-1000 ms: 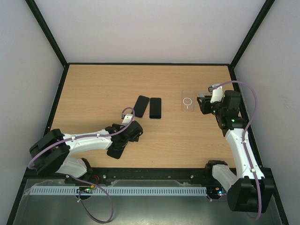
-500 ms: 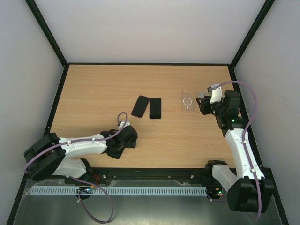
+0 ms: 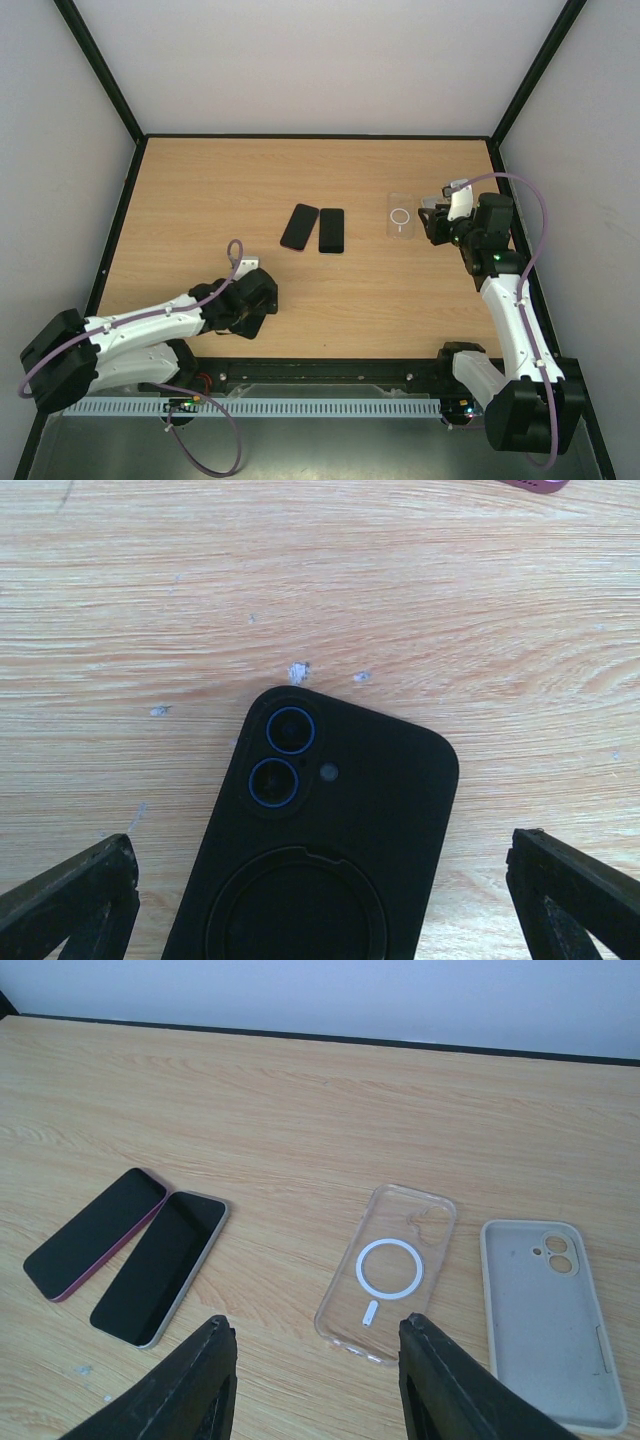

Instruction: Take the phone out of the phone case

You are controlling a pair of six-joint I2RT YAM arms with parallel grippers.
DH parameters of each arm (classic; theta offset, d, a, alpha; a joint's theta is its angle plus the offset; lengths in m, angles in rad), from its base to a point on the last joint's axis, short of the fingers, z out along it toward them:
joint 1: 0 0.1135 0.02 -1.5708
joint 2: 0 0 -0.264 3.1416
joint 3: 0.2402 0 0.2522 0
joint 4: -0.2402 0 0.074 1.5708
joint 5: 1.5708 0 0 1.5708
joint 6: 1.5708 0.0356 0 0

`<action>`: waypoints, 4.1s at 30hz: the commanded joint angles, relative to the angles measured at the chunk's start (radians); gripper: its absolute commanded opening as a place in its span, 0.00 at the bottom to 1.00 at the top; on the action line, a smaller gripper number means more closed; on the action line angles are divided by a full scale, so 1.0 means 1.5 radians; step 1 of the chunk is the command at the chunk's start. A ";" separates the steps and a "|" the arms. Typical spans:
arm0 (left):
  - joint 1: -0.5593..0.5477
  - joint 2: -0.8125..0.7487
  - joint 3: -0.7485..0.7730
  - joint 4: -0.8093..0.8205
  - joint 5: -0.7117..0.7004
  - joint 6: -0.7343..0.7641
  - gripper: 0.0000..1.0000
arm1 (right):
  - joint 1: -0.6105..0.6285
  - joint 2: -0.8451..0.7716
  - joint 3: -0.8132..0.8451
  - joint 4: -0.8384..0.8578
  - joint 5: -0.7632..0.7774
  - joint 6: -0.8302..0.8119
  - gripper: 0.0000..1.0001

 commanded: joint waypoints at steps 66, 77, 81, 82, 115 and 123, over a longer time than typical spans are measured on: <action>0.005 0.357 0.220 -0.161 0.254 0.132 0.43 | -0.003 0.009 0.004 -0.008 -0.001 -0.011 0.45; 0.005 0.317 0.224 -0.166 0.247 0.128 0.31 | -0.003 0.029 0.005 -0.009 0.000 -0.013 0.45; 0.008 0.292 0.229 -0.177 0.245 0.127 0.29 | -0.003 0.034 0.006 -0.009 0.000 -0.013 0.45; 0.009 0.284 0.232 -0.181 0.247 0.127 0.29 | -0.003 0.034 0.006 -0.009 0.001 -0.013 0.45; 0.029 0.090 0.242 0.409 0.353 0.124 0.20 | 0.002 0.088 0.061 -0.216 -0.528 -0.163 0.98; 0.036 0.097 0.254 0.515 0.400 0.152 0.20 | 0.081 0.082 0.013 -0.184 -0.604 -0.116 0.98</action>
